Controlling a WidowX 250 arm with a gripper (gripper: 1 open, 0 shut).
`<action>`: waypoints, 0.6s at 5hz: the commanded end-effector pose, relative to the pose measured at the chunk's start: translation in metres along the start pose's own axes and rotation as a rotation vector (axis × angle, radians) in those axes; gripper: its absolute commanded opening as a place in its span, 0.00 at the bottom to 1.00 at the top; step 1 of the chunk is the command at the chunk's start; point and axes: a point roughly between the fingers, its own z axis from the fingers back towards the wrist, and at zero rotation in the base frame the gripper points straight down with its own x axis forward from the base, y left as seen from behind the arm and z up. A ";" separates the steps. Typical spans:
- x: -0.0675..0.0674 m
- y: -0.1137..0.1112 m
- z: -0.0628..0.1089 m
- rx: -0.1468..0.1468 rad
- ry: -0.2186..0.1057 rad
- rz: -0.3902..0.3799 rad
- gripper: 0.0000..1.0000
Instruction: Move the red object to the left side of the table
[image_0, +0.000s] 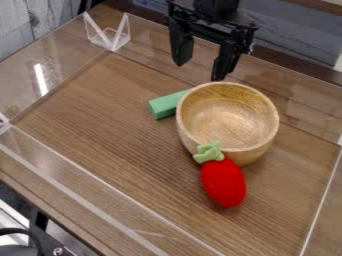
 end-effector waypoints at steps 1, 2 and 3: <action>-0.013 -0.009 -0.002 -0.009 0.022 0.093 1.00; -0.028 -0.020 -0.011 -0.033 0.036 0.239 1.00; -0.039 -0.031 -0.014 -0.058 0.012 0.407 1.00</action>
